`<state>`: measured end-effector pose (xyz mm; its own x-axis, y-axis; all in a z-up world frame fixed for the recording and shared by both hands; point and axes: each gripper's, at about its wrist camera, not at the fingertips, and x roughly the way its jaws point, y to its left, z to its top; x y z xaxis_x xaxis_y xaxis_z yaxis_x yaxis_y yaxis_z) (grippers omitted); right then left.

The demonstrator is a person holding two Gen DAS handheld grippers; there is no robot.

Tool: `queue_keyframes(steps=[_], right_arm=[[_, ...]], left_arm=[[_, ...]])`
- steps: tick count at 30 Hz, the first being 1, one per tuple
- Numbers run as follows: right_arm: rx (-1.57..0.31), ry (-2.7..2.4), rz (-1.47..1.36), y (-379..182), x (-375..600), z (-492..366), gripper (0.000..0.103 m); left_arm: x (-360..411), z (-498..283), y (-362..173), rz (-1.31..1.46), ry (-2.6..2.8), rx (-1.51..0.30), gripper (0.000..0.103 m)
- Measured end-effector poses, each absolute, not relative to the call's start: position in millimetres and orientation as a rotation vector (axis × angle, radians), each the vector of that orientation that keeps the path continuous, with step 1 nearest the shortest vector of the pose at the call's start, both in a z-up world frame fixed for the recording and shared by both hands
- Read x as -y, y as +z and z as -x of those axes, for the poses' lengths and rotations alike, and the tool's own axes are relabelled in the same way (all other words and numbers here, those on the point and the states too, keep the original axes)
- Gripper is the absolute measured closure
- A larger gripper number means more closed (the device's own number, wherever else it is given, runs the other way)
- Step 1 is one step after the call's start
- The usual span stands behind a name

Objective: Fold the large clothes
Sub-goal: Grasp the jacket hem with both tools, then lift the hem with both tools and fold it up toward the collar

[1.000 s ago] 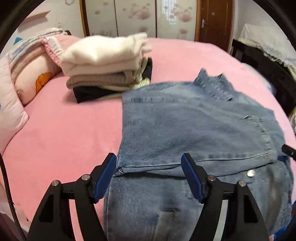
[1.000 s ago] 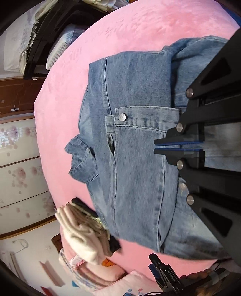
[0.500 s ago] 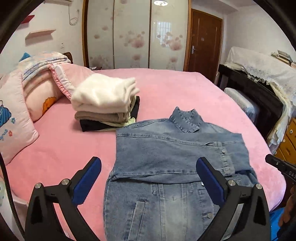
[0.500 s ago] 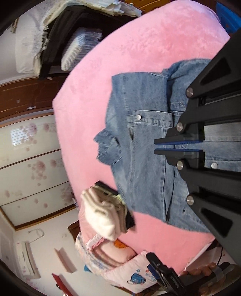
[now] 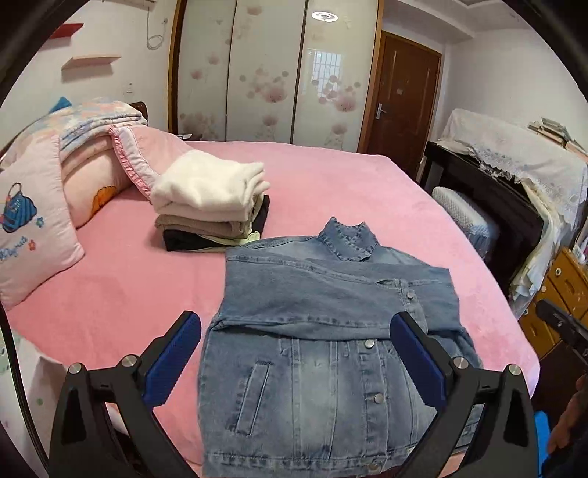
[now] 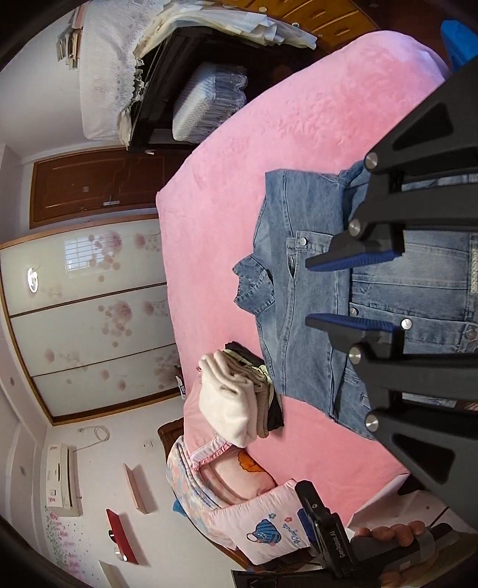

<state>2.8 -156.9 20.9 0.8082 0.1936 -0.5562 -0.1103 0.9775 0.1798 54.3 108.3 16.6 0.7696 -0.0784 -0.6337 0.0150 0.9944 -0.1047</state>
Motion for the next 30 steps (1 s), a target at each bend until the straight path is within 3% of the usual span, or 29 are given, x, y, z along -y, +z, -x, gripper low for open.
queue_keyframes(steps=[10,21,22,24,30], right_arm=[[-0.620,0.146,-0.047,2,158,33,0.079],[-0.799,0.136,0.009,-102,195,51,0.078],[-0.820,0.141,-0.007,-114,204,50,0.077],[-0.842,0.133,-0.026,-129,219,51,0.065],[-0.954,0.079,-0.142,-176,264,51,0.057]], left_arm=[[-113,-18,-16,0.052,-0.084,-0.717,0.001],[-182,-3,-147,0.075,-0.047,-0.918,0.001],[-190,-6,-160,0.084,-0.029,-0.955,0.003],[-201,-9,-180,0.116,-0.038,-1.004,0.007],[-214,-17,-212,0.186,-0.110,-1.064,0.014]])
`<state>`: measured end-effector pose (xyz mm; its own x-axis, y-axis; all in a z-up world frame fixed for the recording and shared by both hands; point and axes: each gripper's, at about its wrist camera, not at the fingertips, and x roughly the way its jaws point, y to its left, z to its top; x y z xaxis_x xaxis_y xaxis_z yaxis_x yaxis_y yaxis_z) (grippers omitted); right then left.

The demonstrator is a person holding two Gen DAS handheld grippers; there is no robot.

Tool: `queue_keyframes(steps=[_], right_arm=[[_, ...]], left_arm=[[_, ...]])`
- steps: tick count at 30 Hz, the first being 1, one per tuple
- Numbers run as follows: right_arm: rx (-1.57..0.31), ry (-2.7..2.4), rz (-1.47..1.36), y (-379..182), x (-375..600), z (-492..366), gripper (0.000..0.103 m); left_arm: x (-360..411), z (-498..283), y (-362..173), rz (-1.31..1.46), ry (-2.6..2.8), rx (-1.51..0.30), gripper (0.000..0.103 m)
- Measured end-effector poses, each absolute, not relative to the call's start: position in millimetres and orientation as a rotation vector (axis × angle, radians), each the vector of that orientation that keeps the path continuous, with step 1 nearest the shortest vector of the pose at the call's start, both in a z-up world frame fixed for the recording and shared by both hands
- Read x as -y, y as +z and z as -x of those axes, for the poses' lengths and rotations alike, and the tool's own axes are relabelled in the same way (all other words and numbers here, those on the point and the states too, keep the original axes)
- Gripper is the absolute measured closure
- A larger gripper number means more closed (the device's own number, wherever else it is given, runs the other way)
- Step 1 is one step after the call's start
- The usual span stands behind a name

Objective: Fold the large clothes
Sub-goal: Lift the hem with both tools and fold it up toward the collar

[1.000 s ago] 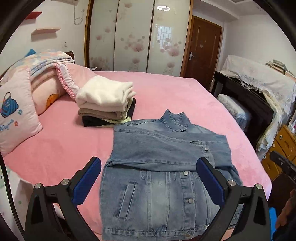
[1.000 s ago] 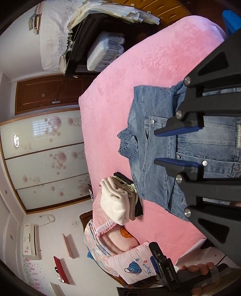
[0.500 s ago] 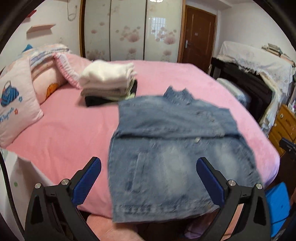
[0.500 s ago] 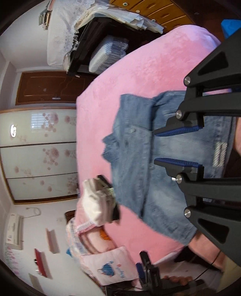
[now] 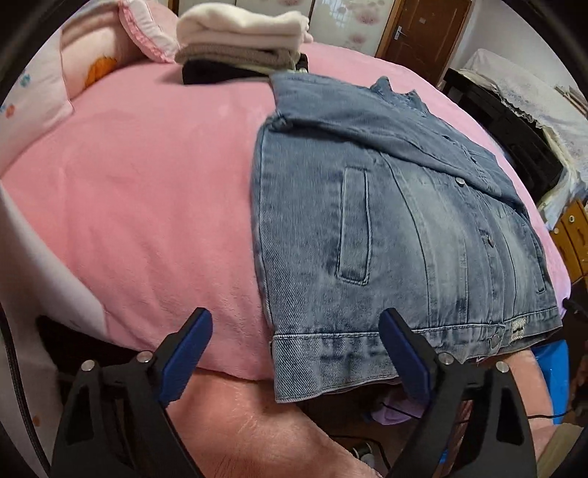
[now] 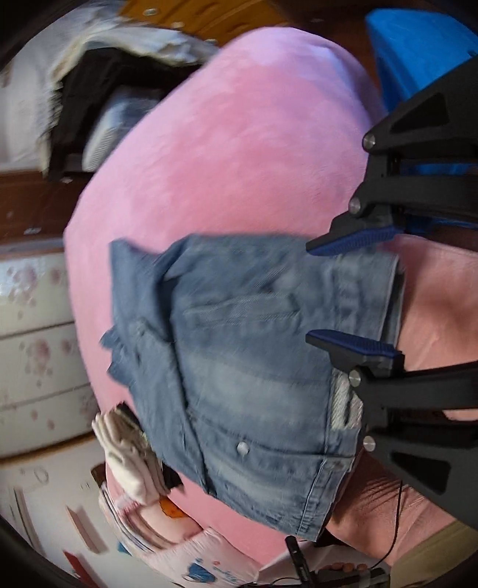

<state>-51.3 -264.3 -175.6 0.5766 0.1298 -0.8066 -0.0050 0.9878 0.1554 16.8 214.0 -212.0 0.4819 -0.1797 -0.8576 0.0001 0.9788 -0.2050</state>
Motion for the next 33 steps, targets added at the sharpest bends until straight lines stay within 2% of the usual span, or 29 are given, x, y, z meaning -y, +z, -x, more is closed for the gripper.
queue_keyframes(steps=[2,6,18,21,26,28,30,31,33], right_arm=[[-0.988,0.076,-0.169,-188,272,51,0.051],[-1.043,0.079,-0.196,-208,278,49,0.051],[-1.119,0.170,-0.383,-231,289,36,0.051],[-1.145,0.175,-0.384,-236,289,35,0.052],[-1.155,0.182,-0.403,-241,287,37,0.053],[-1.155,0.178,-0.406,-242,287,36,0.058],[-1.165,0.167,-0.404,-242,288,35,0.069],[-1.170,0.170,-0.414,-241,289,34,0.071],[-1.164,0.176,-0.402,-236,286,34,0.080]], left_arm=[[-215,-19,-219,0.210,-0.124,-1.078,0.016],[-221,-27,-237,0.281,-0.143,-1.117,0.027],[-233,-26,-263,0.450,-0.197,-1.167,0.030],[-231,-25,-264,0.450,-0.209,-1.198,0.037],[-223,-27,-264,0.432,-0.202,-1.230,0.040],[-220,-29,-265,0.446,-0.201,-1.247,0.054],[-215,-32,-263,0.434,-0.188,-1.274,0.064],[-211,-33,-259,0.421,-0.181,-1.289,0.082],[-211,-35,-251,0.427,-0.180,-1.305,0.089]])
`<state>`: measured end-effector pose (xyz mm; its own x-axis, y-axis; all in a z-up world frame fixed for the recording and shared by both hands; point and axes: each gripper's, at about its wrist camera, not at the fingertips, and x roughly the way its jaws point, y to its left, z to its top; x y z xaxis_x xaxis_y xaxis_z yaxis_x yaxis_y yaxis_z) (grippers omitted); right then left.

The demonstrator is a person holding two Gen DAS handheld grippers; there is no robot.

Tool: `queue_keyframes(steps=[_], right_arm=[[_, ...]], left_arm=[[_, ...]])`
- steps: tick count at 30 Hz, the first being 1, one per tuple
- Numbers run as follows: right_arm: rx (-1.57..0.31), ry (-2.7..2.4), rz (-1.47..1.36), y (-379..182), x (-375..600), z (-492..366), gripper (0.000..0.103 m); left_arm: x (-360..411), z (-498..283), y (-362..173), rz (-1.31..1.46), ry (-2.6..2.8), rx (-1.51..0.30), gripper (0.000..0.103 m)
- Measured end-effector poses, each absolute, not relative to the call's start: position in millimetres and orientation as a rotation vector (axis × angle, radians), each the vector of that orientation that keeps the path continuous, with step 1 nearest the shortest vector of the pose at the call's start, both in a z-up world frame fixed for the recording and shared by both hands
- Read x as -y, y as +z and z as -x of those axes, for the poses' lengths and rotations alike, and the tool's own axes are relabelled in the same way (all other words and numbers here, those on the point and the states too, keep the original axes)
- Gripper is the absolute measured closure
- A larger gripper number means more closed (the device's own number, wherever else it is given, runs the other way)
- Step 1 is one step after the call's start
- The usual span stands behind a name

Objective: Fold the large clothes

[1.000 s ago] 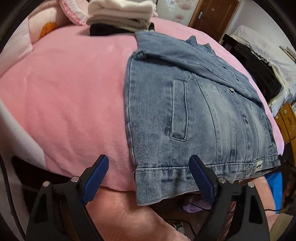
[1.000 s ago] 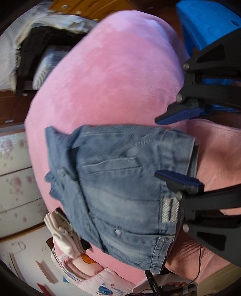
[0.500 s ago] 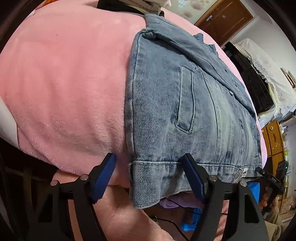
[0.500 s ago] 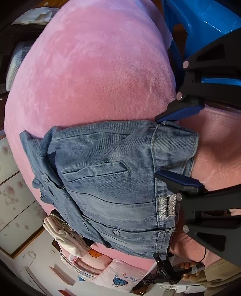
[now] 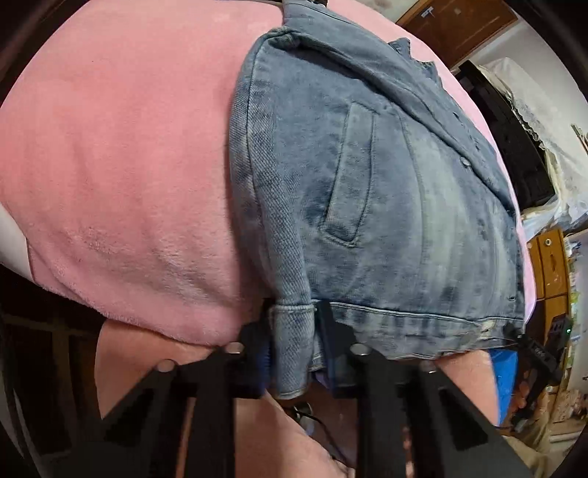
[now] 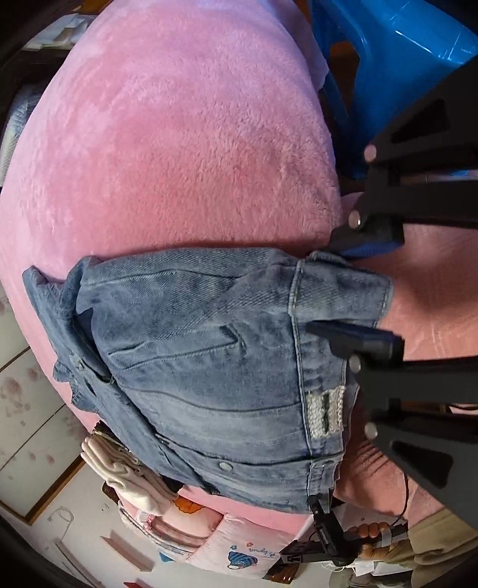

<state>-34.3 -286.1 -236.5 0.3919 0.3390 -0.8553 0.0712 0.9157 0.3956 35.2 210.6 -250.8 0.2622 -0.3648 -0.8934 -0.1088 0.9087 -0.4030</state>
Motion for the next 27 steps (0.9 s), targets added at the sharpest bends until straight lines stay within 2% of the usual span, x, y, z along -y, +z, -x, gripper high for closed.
queue_keyframes(steps=[2,8,12,17,20,27], right_arm=[[-1.132,0.201,-0.345,-223,277,38,0.088],[-0.957,0.305,-0.388,-154,270,40,0.091],[-0.831,0.353,-0.481,-104,277,20,0.092],[-0.693,0.370,-0.622,-54,291,-44,0.092],[-0.641,0.335,-0.664,-39,299,-103,0.092],[-0.677,0.208,-0.720,-62,308,-243,0.092]], left_arm=[[-213,-35,-241,0.461,-0.187,-1.311,0.091],[-235,-31,-192,0.758,-0.286,-1.183,0.093],[-232,-51,-139,0.810,-0.348,-1.025,0.093],[-238,-123,-90,0.881,-0.278,-0.865,0.093],[-246,-176,-82,0.909,-0.214,-0.823,0.093],[-233,-324,-97,0.801,-0.046,-0.841,0.093]])
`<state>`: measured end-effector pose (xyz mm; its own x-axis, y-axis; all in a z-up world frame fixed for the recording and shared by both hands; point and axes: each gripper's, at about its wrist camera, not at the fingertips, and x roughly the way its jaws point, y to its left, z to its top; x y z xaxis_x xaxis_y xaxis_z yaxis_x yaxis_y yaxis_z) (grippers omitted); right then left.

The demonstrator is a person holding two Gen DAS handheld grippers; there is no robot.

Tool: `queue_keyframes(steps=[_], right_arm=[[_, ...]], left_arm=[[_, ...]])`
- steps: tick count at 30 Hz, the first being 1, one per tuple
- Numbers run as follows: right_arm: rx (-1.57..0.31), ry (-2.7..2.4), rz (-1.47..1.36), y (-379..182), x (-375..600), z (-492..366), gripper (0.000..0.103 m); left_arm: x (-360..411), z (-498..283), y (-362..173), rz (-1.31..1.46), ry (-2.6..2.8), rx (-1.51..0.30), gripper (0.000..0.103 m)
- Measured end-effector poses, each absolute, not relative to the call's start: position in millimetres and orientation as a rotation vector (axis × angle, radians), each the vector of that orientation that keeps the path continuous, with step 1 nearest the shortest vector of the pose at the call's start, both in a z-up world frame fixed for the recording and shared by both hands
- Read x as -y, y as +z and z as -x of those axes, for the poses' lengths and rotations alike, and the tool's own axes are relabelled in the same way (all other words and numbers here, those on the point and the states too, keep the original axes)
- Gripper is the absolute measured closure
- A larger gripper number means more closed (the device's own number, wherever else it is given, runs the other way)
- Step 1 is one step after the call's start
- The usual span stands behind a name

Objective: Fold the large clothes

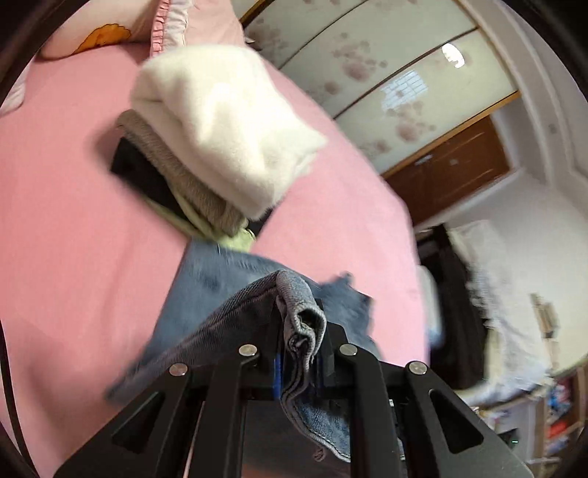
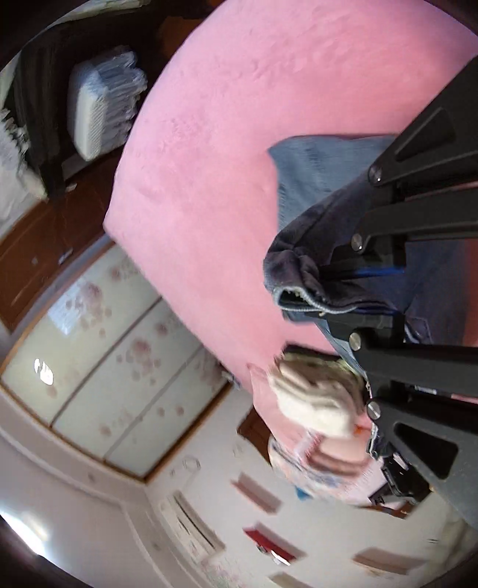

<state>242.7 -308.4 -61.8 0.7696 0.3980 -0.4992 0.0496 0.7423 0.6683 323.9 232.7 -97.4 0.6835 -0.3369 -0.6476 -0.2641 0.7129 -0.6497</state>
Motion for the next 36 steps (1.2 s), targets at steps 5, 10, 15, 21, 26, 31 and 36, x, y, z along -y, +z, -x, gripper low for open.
queue_keyframes(steps=[5,10,15,21,26,31,36], right_arm=[[-0.880,0.052,-0.769,-146,313,-334,0.086],[-1.066,0.020,-0.759,-198,312,-366,0.059],[-0.915,0.133,-0.702,-157,326,-347,0.038],[-0.862,0.086,-0.313,-136,319,-346,0.037],[-0.953,0.102,-0.119,-163,290,-362,0.037],[-1.024,0.089,-0.034,-180,264,-380,0.035],[-1.077,0.058,0.043,-195,255,-393,0.034]], left_arm=[[-207,-417,-173,0.645,0.082,-1.053,0.084],[-199,-434,-205,0.607,0.020,-1.113,0.044],[-202,-426,-163,0.509,-0.100,-0.964,0.014],[-192,-416,-147,0.227,-0.111,-0.857,0.011],[-184,-423,-179,0.041,-0.093,-0.925,0.011],[-169,-438,-204,-0.048,-0.097,-0.991,0.011],[-151,-456,-220,-0.097,-0.085,-1.048,0.011]])
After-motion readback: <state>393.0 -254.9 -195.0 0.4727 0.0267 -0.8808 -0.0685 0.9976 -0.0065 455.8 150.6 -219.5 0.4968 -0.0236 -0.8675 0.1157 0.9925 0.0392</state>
